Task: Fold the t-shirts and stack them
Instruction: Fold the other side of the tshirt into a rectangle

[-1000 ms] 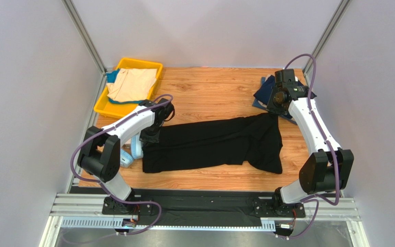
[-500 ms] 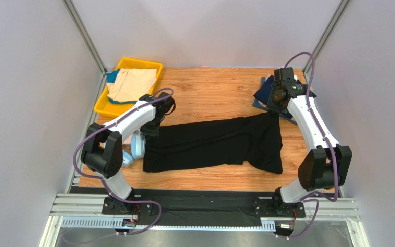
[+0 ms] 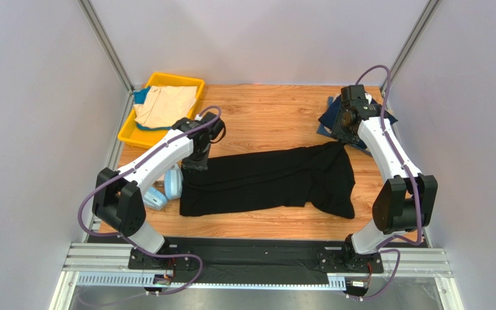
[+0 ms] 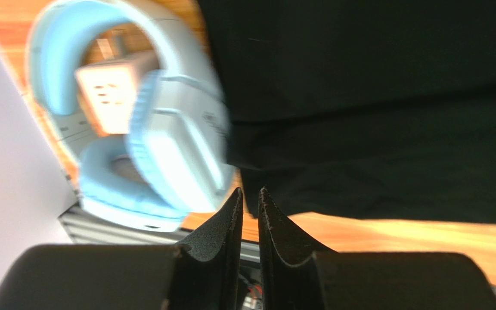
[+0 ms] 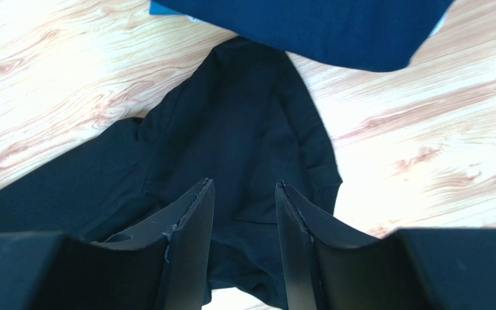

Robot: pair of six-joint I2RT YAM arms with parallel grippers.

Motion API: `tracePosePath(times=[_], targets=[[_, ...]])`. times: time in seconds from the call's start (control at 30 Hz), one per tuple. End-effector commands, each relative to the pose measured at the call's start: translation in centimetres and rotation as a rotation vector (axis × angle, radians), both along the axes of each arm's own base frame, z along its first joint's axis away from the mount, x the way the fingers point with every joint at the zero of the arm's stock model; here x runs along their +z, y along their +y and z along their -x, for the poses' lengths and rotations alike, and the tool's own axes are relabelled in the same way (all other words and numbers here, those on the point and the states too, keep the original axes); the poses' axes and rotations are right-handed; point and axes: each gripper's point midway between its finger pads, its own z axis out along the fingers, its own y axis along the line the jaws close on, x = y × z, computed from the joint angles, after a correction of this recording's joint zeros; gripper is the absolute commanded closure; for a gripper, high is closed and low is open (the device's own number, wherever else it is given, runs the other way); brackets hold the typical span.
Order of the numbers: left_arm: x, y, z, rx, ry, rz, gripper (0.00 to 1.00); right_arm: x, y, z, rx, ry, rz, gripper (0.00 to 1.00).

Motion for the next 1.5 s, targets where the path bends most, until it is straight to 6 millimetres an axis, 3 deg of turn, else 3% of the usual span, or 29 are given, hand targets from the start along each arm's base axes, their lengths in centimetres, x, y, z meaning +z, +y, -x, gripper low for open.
tracePosePath(times=[0.0, 0.1, 0.17, 0.3, 0.43, 0.67, 0.87, 1.1, 1.2, 1.23, 1.37, 1.47], targets=[[-2.0, -3.0, 1.9, -0.046, 0.052, 0.059, 0.8, 5.0, -0.8, -0.4, -0.04, -0.165, 0.055, 0.54], [-4.2, -4.0, 3.0, -0.056, 0.106, 0.067, 0.82, 6.9, -0.4, 1.6, -0.025, -0.228, 0.07, 0.53], [-5.5, -4.4, 3.5, -0.065, 0.129, 0.072, 0.82, 6.7, 1.4, 2.9, 0.039, -0.236, 0.043, 0.52], [-7.0, -4.9, 3.9, -0.076, 0.173, 0.07, 0.83, 4.0, 3.0, 5.5, 0.098, -0.174, 0.02, 0.52], [-8.0, -5.4, 4.2, -0.095, 0.2, 0.052, 0.83, 1.0, 3.1, 7.6, 0.089, -0.056, 0.005, 0.52], [-9.5, -5.6, 4.8, -0.095, 0.236, 0.048, 0.84, -3.5, 3.8, 8.9, 0.118, 0.113, -0.003, 0.53], [-10.4, -5.1, 4.8, -0.104, 0.249, 0.015, 0.85, -6.8, 3.0, 9.2, 0.082, 0.241, 0.049, 0.55], [-9.9, -6.0, 3.9, -0.119, 0.262, 0.024, 0.97, -10.8, 3.4, 9.7, 0.063, 0.418, 0.057, 0.58], [-9.4, -6.8, 3.4, -0.126, 0.256, 0.048, 1.0, -11.7, 3.6, 9.9, 0.061, 0.436, 0.049, 0.72], [-9.4, -6.9, 3.4, -0.127, 0.26, 0.05, 1.0, -12.0, 3.4, 10.0, 0.054, 0.44, 0.058, 0.84], [-9.8, -7.4, 3.0, -0.133, 0.274, 0.055, 1.0, -13.2, 3.3, 10.3, 0.048, 0.469, 0.063, 1.0], [-11.1, -7.8, 3.6, -0.13, 0.305, 0.079, 1.0, -13.9, 3.4, 10.5, 0.036, 0.473, 0.045, 1.0]])
